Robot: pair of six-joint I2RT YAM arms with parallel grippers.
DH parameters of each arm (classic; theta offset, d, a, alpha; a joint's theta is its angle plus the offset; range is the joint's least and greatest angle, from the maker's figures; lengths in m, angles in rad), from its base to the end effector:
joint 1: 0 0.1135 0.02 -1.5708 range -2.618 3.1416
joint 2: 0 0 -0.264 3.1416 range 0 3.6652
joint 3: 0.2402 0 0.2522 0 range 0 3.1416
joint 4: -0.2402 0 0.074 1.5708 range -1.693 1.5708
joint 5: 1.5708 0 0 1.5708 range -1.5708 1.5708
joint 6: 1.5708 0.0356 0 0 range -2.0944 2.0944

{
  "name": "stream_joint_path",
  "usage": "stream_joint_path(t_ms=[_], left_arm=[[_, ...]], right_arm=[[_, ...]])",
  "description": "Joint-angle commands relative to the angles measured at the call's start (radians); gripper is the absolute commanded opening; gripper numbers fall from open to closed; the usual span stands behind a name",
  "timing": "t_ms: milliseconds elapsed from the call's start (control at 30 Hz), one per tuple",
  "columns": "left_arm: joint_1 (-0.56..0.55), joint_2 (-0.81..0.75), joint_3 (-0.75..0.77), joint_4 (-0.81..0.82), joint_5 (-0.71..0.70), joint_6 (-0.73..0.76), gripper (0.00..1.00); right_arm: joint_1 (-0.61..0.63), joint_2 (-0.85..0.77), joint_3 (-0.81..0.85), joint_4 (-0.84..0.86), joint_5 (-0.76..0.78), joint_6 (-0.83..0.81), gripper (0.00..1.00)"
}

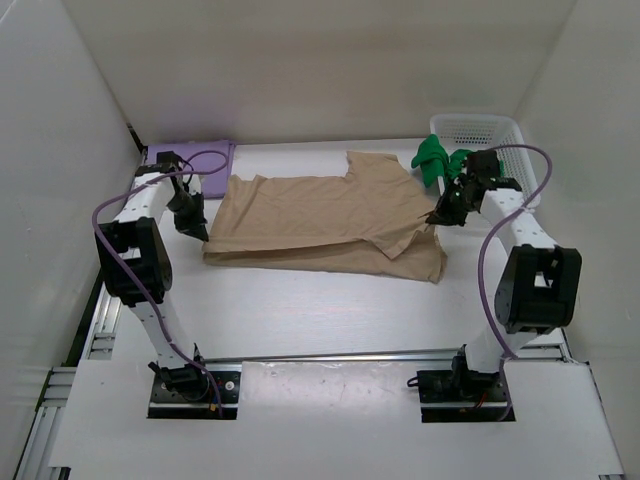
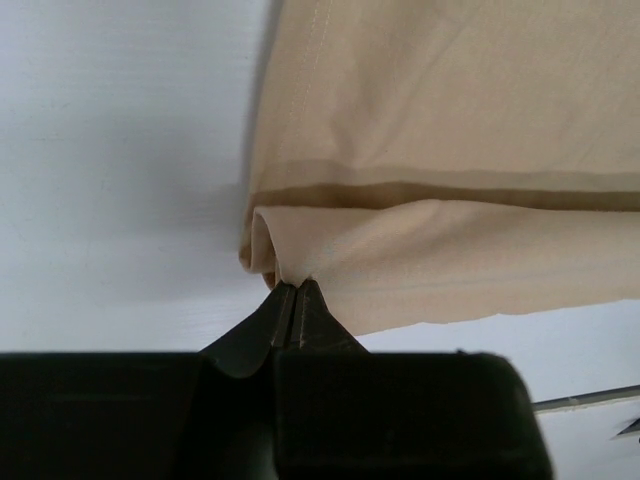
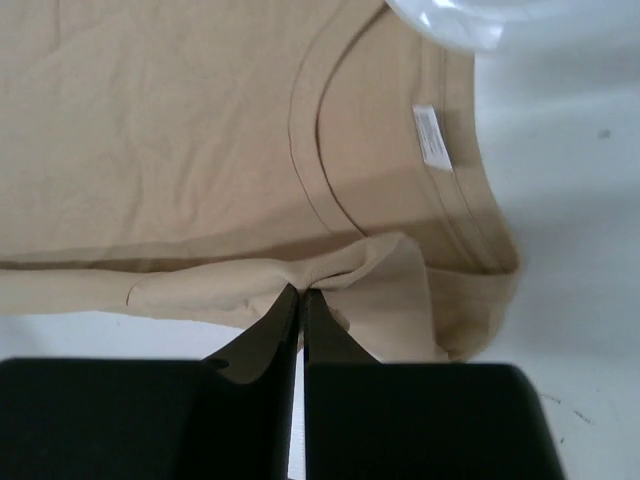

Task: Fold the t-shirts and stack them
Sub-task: Fold the flattened tshirt in 1/3 of the way

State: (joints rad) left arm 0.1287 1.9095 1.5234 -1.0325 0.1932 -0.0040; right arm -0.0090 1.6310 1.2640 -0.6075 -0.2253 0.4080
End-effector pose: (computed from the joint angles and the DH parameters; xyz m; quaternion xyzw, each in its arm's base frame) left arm 0.3715 0.0412 0.2182 -0.0585 0.9908 -0.0913 0.0815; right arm 0.3472 0.0048 0.2552 0.1643 0.9361 0.1632 0.2648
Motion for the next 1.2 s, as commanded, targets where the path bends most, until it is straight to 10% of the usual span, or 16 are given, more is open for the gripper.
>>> stream_joint_path(t_ms=[0, 533, 667, 733, 933, 1167], left_arm=[[0.003, -0.006, 0.04, 0.014, 0.009, 0.004, 0.1], [0.032, 0.143, 0.174, -0.015, 0.055, 0.004, 0.16], [0.08, 0.224, 0.28, -0.054, 0.121, 0.004, 0.38], [0.121, 0.237, 0.308, -0.064, 0.146, 0.004, 0.6], [0.216, 0.083, 0.111, -0.031, 0.161, 0.004, 0.68], [0.112, -0.007, -0.186, 0.06, 0.135, 0.004, 0.71]], right_arm=[[0.035, 0.064, 0.113, -0.023, 0.05, -0.072, 0.0], [0.096, 0.242, 0.276, -0.141, 0.187, -0.044, 0.07], [0.096, 0.271, 0.36, -0.179, 0.208, -0.017, 0.47], [0.107, 0.28, 0.399, -0.225, 0.208, -0.017, 0.51], [0.127, 0.069, 0.231, -0.301, 0.245, 0.029, 0.76], [0.127, -0.063, -0.144, -0.213, 0.245, 0.129, 0.81]])
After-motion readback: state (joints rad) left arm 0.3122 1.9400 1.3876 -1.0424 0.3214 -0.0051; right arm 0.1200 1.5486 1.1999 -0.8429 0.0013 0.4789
